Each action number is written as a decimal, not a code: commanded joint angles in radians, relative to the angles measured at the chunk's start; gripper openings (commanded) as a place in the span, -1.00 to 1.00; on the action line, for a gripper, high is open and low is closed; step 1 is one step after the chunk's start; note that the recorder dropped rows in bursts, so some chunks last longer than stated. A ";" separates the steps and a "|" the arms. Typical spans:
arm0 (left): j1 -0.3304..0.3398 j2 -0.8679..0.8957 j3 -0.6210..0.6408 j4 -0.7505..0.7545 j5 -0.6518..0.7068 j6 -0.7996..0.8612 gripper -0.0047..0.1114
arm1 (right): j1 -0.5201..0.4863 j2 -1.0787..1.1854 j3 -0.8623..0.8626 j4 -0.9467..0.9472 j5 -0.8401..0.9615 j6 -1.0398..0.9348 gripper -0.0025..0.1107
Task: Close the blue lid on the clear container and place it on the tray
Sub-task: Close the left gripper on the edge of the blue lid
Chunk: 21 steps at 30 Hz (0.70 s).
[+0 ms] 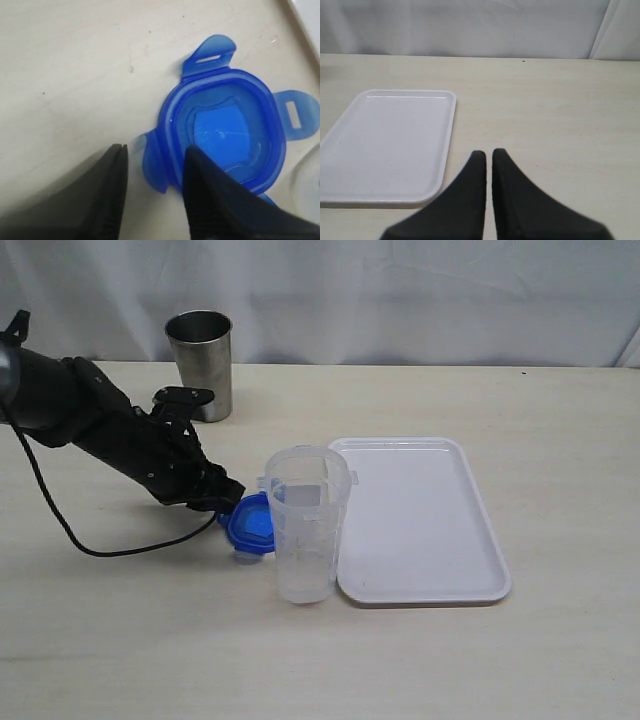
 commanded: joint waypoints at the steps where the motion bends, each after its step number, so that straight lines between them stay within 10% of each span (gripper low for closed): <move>1: -0.001 0.012 -0.004 -0.012 0.012 0.004 -0.49 | -0.006 -0.004 0.002 -0.008 -0.005 -0.006 -0.88; 21: -0.001 0.029 -0.004 0.014 0.030 0.003 -0.92 | -0.006 -0.004 0.002 -0.008 -0.005 -0.006 -0.88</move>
